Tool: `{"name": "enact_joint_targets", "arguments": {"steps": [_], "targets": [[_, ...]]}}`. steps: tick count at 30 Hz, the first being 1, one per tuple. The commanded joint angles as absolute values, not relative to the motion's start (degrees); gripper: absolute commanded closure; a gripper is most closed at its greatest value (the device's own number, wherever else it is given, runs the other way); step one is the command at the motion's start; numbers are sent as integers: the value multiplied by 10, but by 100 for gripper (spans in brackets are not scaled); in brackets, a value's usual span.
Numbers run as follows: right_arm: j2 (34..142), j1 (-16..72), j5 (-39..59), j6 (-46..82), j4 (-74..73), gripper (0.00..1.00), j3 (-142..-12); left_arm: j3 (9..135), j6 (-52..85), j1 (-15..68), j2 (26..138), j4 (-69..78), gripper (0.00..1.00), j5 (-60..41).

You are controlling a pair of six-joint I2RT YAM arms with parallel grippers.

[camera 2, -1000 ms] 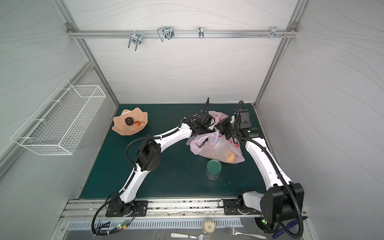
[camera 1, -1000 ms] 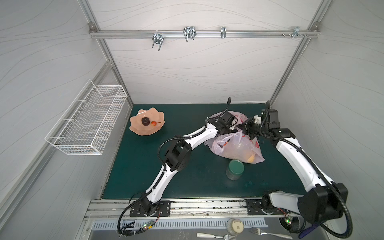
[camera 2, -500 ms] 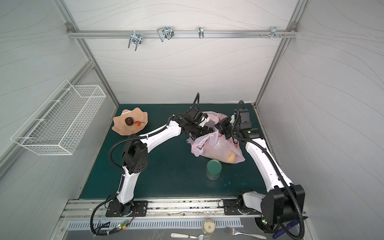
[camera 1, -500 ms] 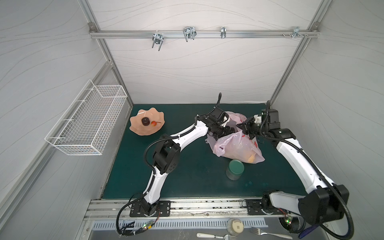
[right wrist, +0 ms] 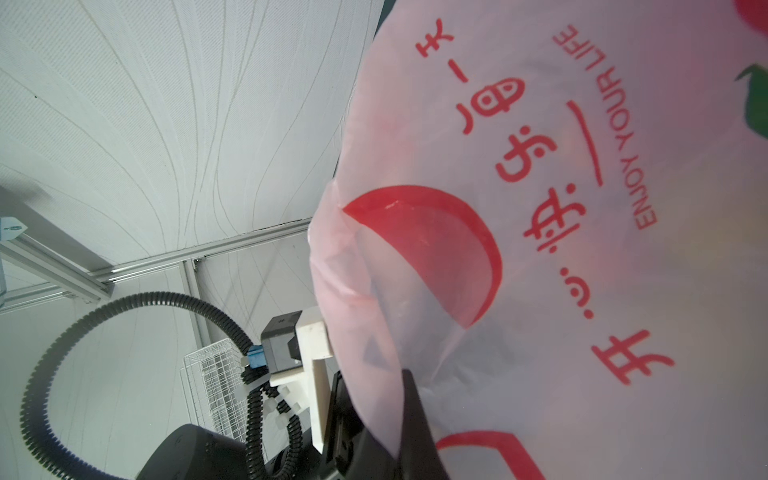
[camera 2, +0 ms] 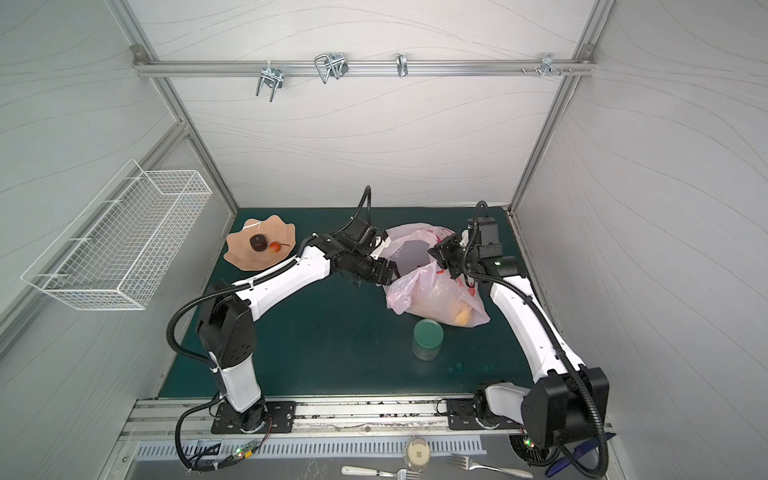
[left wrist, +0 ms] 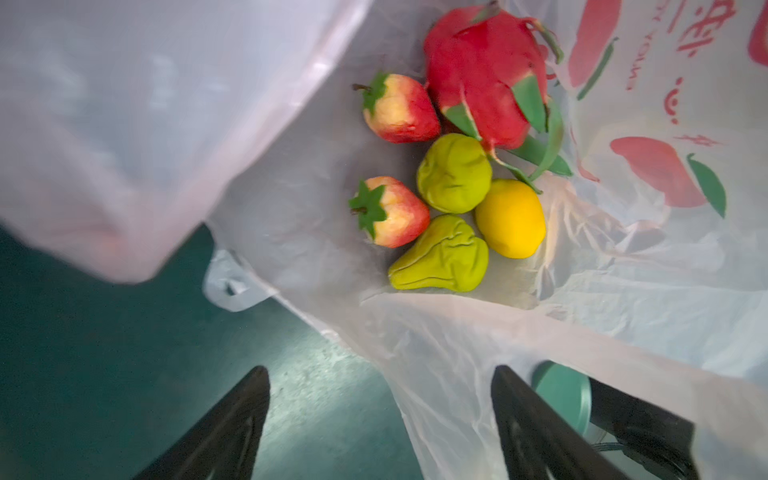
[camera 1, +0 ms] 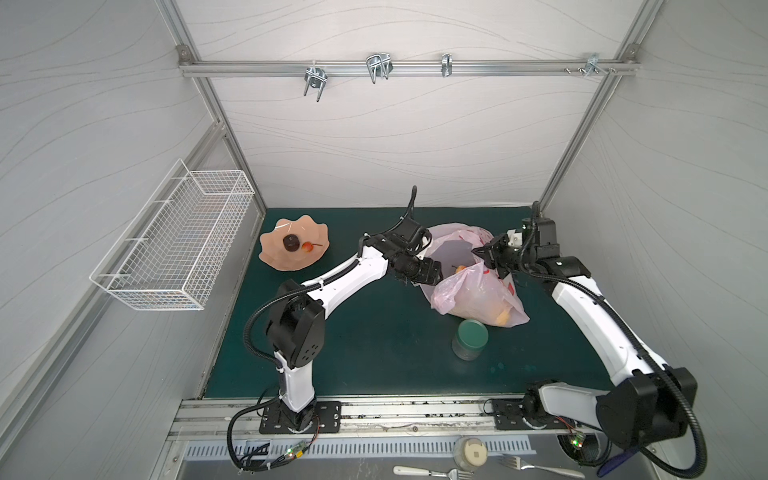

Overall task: Place the fruits into the plastic bag
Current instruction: 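Withdraw the left gripper from the bag back over the fruit bowl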

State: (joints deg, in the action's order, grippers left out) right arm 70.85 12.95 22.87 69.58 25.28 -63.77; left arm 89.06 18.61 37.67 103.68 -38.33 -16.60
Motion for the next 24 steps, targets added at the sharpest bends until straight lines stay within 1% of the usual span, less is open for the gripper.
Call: {"name": "enact_joint_targets", "arguments": {"steps": [1, 7, 15, 24], "targets": [[712, 129, 227, 709, 240, 100, -641, 878, 159, 350, 988, -404, 15, -94], [711, 129, 227, 709, 237, 100, -639, 857, 144, 282, 951, -448, 15, -37], [703, 128, 226, 709, 237, 100, -632, 834, 152, 209, 916, -466, 15, 27], [695, 125, 225, 710, 238, 100, -627, 815, 151, 133, 904, -467, 15, 33]]}}
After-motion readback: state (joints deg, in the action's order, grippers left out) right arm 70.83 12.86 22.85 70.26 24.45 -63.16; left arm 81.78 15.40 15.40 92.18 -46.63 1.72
